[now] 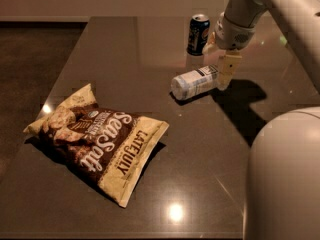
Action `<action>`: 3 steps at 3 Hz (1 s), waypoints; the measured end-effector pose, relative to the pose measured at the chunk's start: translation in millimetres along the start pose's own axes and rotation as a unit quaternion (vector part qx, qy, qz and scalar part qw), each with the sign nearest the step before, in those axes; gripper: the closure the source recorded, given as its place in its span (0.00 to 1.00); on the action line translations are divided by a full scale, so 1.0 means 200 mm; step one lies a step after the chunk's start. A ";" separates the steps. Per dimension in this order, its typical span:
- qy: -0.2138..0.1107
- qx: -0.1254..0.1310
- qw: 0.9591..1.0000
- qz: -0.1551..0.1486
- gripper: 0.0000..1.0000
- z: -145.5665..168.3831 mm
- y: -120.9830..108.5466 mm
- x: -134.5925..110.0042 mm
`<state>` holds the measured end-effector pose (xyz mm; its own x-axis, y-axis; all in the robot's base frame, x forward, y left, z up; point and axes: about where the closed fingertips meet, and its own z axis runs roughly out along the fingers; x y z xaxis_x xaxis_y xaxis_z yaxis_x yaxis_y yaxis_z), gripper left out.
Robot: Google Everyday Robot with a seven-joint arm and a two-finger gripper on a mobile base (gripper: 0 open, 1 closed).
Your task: Pick blue plastic bottle
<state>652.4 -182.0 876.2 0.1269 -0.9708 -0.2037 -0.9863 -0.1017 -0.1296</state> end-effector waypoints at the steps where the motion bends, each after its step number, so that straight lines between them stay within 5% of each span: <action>1: -0.010 0.002 1.000 -0.012 0.41 -0.05 0.03 -0.07; 3: -0.038 0.017 0.999 -0.008 0.87 -0.22 0.10 -0.17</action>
Offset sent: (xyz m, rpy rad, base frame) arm -0.0543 0.0162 0.0437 0.0299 0.0591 0.0450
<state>624.2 -159.9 923.8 0.1509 -0.9497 -0.2744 -0.9803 -0.1080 -0.1655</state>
